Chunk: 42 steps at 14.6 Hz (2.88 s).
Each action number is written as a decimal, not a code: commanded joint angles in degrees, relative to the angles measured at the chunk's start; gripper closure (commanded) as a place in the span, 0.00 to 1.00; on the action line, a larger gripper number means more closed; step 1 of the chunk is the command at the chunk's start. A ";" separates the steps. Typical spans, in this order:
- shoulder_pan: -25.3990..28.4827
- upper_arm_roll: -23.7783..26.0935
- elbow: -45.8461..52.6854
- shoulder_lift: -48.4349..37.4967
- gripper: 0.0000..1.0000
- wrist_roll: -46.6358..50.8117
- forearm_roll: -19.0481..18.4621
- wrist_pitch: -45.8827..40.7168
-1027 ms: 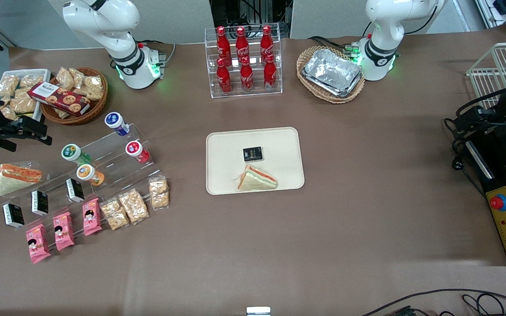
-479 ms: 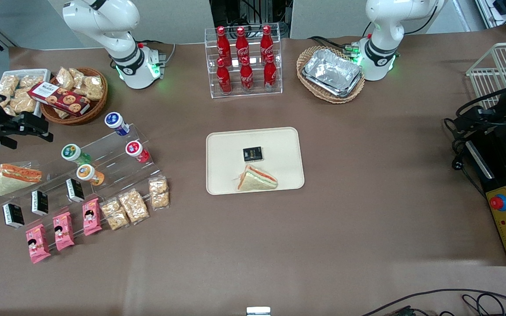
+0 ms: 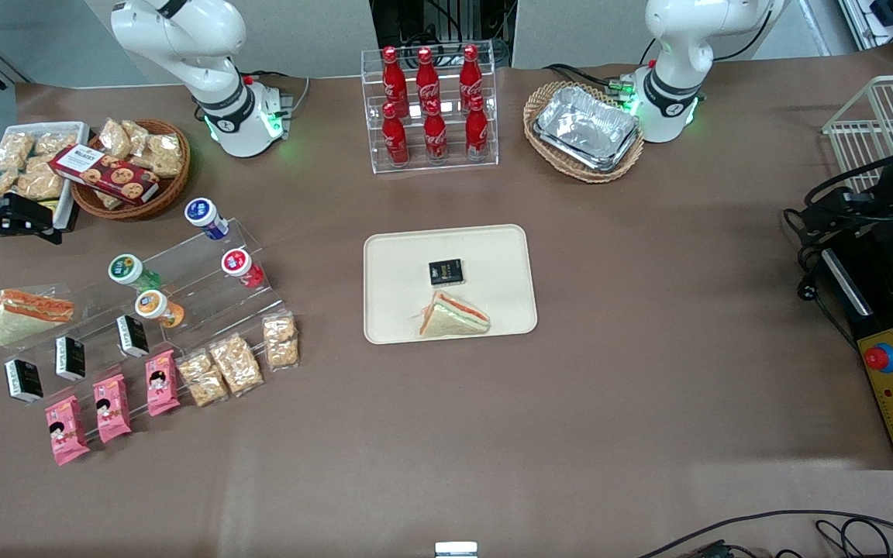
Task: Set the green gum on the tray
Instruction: 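Move the right gripper over the acrylic rack toward the green gum bottle, then lower the right gripper and close it on the green-labelled gum bottle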
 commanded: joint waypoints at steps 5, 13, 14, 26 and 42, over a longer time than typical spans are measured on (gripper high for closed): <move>-1.30 -0.02 -18.76 -13.67 0.00 -0.85 -0.68 7.48; -1.30 0.16 -27.64 -14.04 0.00 -0.67 -0.85 19.06; -1.13 0.16 -29.49 -13.78 0.00 -0.67 -0.86 21.71; -0.51 0.33 -42.33 -9.74 0.00 -0.67 -0.94 39.83; -1.21 0.25 -43.30 -6.75 0.14 -0.85 -4.02 45.02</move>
